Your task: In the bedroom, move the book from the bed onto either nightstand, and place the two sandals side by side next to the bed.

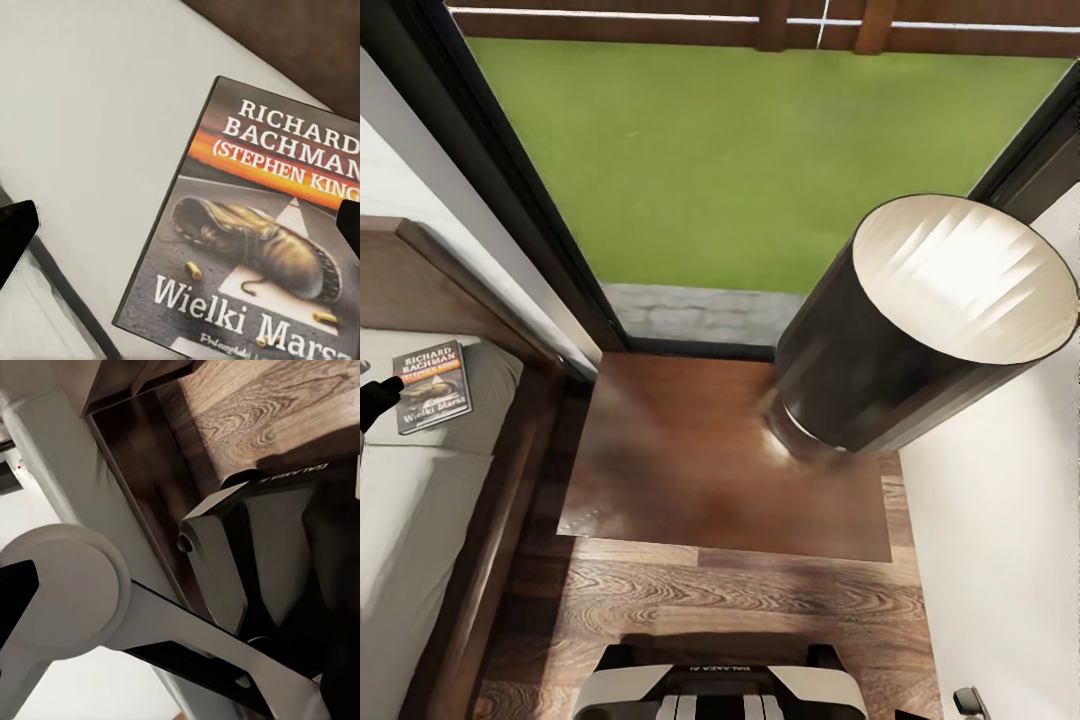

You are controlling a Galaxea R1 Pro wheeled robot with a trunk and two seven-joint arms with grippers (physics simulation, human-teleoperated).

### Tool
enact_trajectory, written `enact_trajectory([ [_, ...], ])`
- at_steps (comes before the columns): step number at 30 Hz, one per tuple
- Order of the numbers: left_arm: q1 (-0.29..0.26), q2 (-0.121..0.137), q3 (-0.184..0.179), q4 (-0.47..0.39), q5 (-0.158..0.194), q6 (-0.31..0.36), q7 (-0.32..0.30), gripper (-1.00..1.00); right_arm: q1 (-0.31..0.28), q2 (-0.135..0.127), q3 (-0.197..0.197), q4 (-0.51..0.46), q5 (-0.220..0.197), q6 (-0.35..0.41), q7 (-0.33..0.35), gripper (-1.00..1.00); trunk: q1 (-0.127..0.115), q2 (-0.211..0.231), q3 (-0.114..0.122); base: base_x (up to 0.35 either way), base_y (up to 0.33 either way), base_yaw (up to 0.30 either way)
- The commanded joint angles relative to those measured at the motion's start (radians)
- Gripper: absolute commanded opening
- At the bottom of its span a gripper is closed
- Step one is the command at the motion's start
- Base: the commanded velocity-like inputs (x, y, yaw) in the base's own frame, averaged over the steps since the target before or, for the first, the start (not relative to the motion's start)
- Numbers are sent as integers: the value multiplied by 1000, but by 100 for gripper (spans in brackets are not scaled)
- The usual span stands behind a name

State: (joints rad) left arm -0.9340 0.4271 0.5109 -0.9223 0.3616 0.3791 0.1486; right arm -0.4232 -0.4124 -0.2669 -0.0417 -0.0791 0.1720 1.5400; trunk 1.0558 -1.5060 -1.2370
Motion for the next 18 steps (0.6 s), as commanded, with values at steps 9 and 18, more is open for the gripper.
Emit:
enact_trajectory([
  [9, 0, 2, 0, -1, 13, 64, 5, 100, 0, 0, 6, 0, -8, 11, 3, 100, -35, 63, 28, 0, 0, 0],
  [18, 1, 5, 2, -1, 13, 179, 0, 100, 0, 0, 6, 0, -8, 11, 3, 100, -69, 126, 56, 0, 0, 0],
])
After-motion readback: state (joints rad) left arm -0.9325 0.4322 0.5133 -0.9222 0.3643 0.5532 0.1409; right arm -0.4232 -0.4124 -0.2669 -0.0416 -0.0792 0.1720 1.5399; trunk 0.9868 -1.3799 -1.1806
